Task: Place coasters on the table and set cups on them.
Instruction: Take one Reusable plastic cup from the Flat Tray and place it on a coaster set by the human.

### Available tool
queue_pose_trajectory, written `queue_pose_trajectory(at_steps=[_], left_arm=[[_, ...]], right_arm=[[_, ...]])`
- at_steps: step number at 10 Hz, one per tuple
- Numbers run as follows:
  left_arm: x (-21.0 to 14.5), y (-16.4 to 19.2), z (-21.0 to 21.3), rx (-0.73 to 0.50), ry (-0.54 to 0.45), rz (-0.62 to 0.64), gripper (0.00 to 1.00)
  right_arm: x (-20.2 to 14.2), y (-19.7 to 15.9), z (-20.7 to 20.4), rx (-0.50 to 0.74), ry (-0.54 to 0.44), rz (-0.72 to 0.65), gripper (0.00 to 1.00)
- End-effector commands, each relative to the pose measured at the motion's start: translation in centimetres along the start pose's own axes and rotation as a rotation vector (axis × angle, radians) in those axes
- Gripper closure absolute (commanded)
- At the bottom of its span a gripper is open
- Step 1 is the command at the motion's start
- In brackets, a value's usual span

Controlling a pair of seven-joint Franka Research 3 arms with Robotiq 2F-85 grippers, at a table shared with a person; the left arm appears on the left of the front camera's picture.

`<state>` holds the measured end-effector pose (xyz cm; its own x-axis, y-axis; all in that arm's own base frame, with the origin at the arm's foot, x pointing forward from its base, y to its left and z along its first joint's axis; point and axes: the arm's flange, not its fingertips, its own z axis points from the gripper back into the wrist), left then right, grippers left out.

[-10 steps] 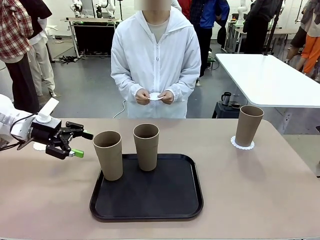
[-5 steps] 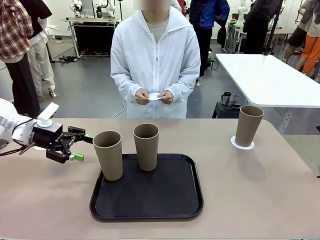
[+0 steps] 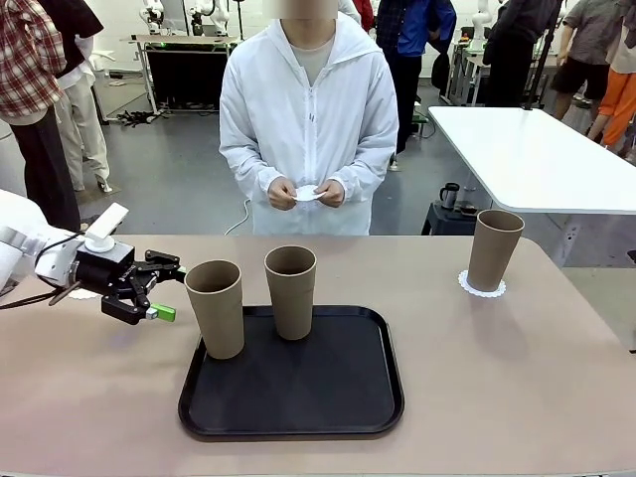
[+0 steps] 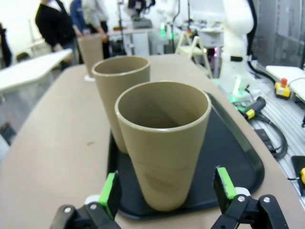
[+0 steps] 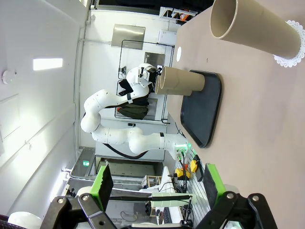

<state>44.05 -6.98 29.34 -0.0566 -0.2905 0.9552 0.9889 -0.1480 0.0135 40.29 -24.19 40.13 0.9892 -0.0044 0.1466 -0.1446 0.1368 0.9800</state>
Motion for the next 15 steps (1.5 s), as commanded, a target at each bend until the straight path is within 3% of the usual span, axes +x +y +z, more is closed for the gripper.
queue_pose_trajectory(at_steps=[1,15], left_arm=[[-0.2,1.2,-0.7,0.03,0.0,0.001,0.0],[-0.6,2.3,-5.1,-0.04,0.038,0.035,0.0]], right_arm=[[0.0,0.0,0.0,-0.003,0.0,-0.004,0.0],[0.0,0.0,0.0,-0.003,0.0,-0.004,0.0]])
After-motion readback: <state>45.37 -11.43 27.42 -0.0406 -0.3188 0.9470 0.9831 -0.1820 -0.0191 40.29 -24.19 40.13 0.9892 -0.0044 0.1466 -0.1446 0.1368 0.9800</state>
